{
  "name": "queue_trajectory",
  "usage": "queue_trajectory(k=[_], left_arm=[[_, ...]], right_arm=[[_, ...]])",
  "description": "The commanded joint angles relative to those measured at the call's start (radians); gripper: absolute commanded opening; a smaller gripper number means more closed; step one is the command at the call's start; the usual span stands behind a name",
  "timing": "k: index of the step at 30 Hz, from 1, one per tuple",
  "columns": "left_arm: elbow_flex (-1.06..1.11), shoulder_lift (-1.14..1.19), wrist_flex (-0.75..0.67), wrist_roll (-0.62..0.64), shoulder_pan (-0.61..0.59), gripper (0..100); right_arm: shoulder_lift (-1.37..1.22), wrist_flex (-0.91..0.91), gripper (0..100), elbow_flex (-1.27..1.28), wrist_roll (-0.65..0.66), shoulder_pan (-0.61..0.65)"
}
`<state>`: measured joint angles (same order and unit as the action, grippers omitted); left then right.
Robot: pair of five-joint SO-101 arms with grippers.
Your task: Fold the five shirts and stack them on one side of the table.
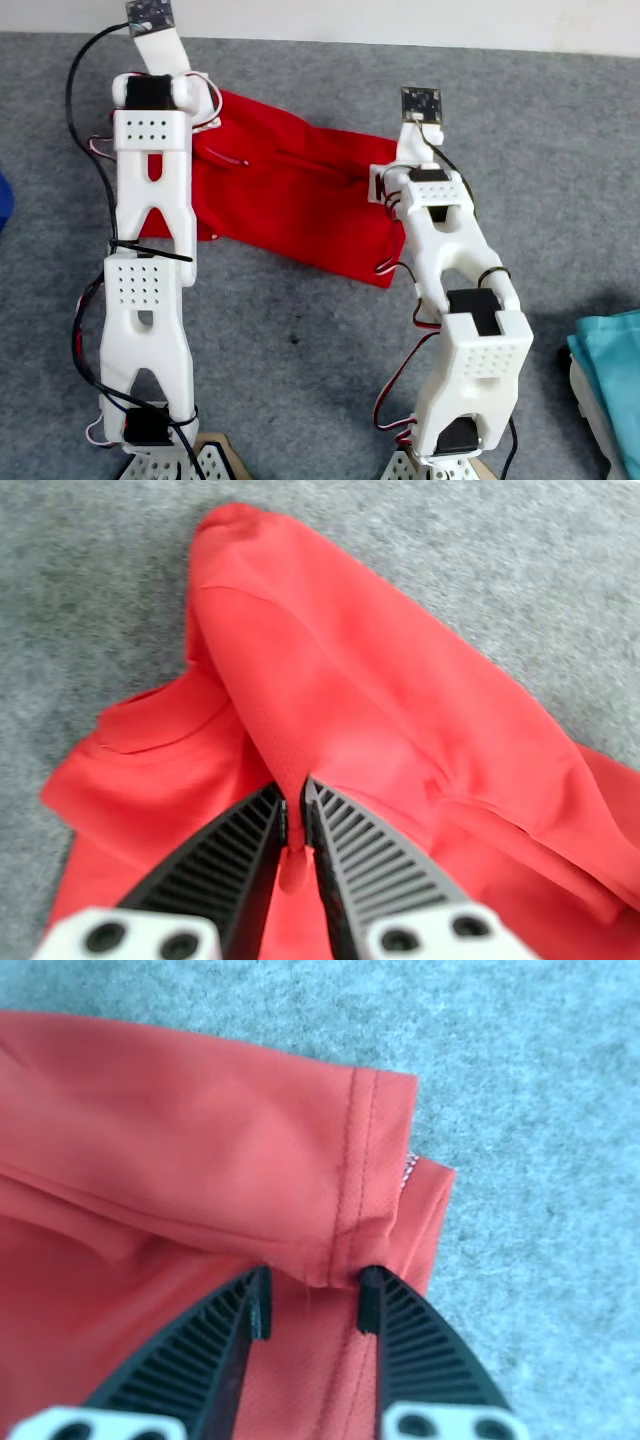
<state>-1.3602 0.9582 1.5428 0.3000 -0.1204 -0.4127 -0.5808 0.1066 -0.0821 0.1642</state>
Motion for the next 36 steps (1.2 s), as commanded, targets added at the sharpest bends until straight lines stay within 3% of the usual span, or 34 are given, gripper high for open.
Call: queue_trajectory(k=[1,18,24,32,36], left_arm=[[-0.042,-0.044,-0.011,-0.002,-0.033,1],[-0.045,0.001,-0.011,-0.002,-0.031,1],[-0.045,0.002,-0.011,-0.002,-0.031,1],[-0.054,-0.004,-0.018,-0.002,-0.028,1],[-0.223,-0.004,0.002,-0.002,-0.033,1]], right_arm=[[-0.019,0.019,15.6,-0.062,0.011,-0.008],[-0.091,0.019,15.4,-0.15,0.048,-0.025],[-0.196,-0.005,0.6,-0.291,0.081,-0.027],[-0.209,-0.041,0.7,-0.375,0.077,-0.054],[-0.208,-0.142,0.7,-0.53,0.077,-0.093]])
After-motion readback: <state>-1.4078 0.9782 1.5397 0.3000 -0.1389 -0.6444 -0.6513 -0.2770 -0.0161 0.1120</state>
